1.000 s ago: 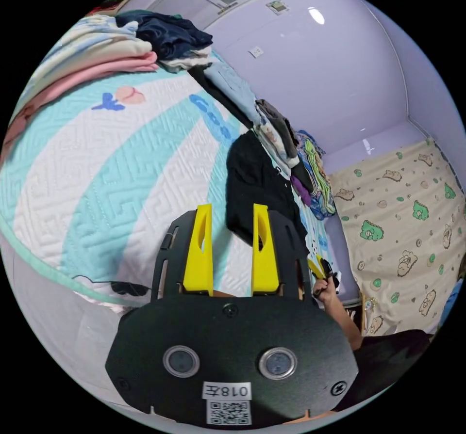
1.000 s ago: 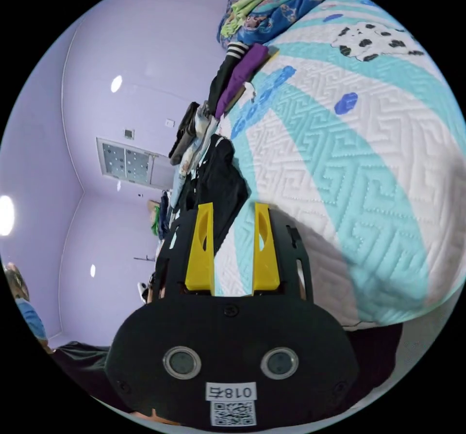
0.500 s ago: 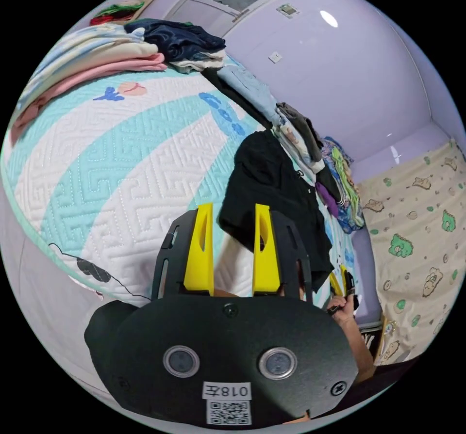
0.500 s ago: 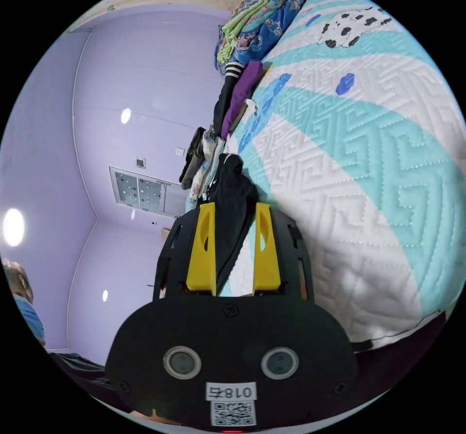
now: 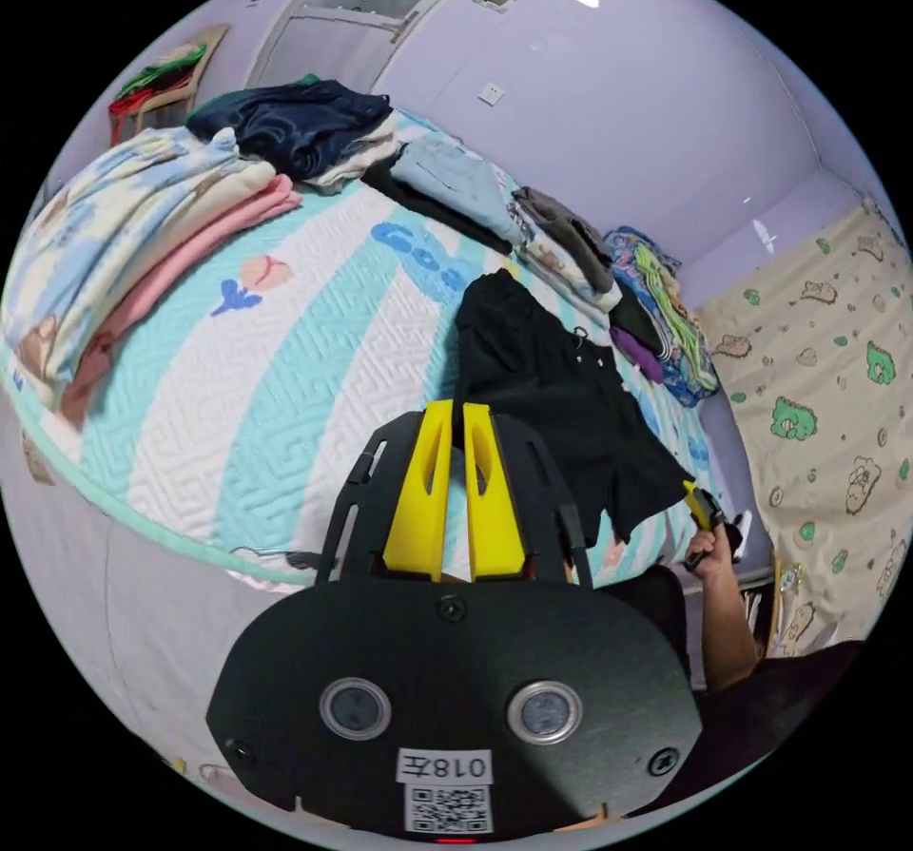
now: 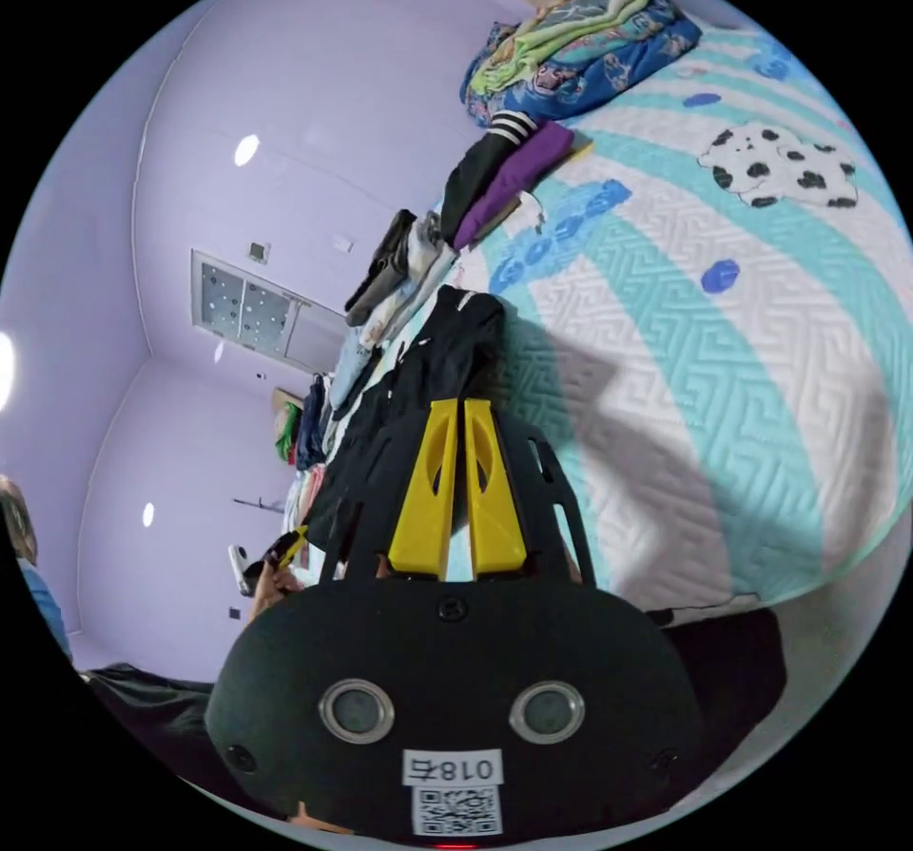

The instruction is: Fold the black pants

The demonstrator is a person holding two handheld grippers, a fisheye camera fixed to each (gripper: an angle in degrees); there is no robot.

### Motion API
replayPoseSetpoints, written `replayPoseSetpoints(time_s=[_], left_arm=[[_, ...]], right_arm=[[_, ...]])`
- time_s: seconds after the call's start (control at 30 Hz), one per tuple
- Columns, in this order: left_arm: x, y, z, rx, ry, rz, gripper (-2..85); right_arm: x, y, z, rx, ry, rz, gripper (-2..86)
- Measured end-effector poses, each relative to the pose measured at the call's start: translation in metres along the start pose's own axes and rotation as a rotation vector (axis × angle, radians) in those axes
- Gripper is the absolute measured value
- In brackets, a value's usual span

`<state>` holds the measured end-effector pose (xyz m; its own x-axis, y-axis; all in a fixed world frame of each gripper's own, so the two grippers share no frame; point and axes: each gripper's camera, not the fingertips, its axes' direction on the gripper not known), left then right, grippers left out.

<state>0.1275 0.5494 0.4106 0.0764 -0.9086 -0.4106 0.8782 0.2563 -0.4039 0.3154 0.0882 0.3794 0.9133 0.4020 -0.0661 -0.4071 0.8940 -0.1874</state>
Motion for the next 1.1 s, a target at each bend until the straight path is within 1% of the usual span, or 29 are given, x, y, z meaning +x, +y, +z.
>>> replayPoseSetpoints(time_s=[0.07, 0.13, 0.2, 0.3, 0.33, 0.4, 0.43, 0.47, 0.5, 0.57, 0.6, 0.67, 0.7, 0.77, 0.87, 0.9, 1.03, 1.1], left_arm=[[0.002, 0.005, 0.02, -0.107, -0.006, -0.027, 0.2], [0.005, 0.015, 0.033, -0.159, 0.035, -0.077, 0.8], [0.017, 0.027, 0.031, -0.138, 0.065, -0.101, 2.0], [0.039, 0.048, 0.015, -0.058, 0.058, -0.135, 6.2], [0.049, 0.059, 0.004, -0.014, 0.073, -0.156, 8.0], [0.08, 0.077, -0.016, 0.08, 0.076, -0.115, 9.6], [0.118, 0.087, -0.026, 0.118, 0.069, -0.008, 10.0], [0.166, 0.096, -0.028, 0.121, 0.071, 0.133, 10.0], [0.193, 0.101, -0.026, 0.111, 0.077, 0.212, 10.1], [0.313, 0.126, -0.004, 0.031, 0.129, 0.544, 10.7], [0.344, 0.134, 0.004, 0.009, 0.137, 0.621, 11.0], [0.465, 0.172, 0.041, -0.065, 0.182, 0.925, 12.2], [0.492, 0.182, 0.05, -0.077, 0.187, 0.989, 12.3], [0.581, 0.215, 0.082, -0.109, 0.215, 1.173, 12.4], [0.659, 0.235, 0.116, -0.145, 0.253, 1.234, 12.5], [0.672, 0.237, 0.123, -0.152, 0.256, 1.24, 12.5], [0.751, 0.249, 0.159, -0.151, 0.242, 1.261, 12.5], [0.785, 0.254, 0.177, -0.166, 0.231, 1.277, 12.6]], right_arm=[[0.014, -0.001, 0.009, -0.055, 0.034, 0.048, 0.2], [0.028, 0.003, 0.015, -0.085, 0.035, 0.113, 0.3], [0.031, 0.011, 0.01, -0.055, -0.001, 0.133, 0.3], [0.03, 0.015, 0.01, -0.053, 0.011, 0.119, 0.3], [0.031, 0.015, 0.01, -0.056, 0.01, 0.121, 0.3], [0.037, 0.016, 0.011, -0.048, -0.01, 0.137, 0.3], [0.038, 0.017, 0.011, -0.041, -0.017, 0.136, 0.3], [0.039, 0.019, 0.01, -0.026, -0.032, 0.132, 0.3], [0.04, 0.021, 0.01, -0.015, -0.046, 0.13, 0.4], [0.042, 0.025, 0.008, 0.0, -0.068, 0.128, 0.4], [0.044, 0.028, 0.006, 0.01, -0.084, 0.132, 0.5], [0.048, 0.032, 0.002, 0.018, -0.116, 0.134, 0.7], [0.05, 0.033, 0.0, 0.016, -0.127, 0.133, 0.8], [0.054, 0.033, -0.003, -0.001, -0.102, 0.124, 1.2], [0.063, 0.034, -0.012, -0.015, -0.08, 0.099, 2.7], [0.068, 0.033, -0.015, -0.028, -0.077, 0.089, 3.8], [0.083, 0.034, -0.02, -0.052, -0.153, 0.113, 6.8], [0.09, 0.038, -0.039, 0.029, -0.188, 0.143, 6.7]])
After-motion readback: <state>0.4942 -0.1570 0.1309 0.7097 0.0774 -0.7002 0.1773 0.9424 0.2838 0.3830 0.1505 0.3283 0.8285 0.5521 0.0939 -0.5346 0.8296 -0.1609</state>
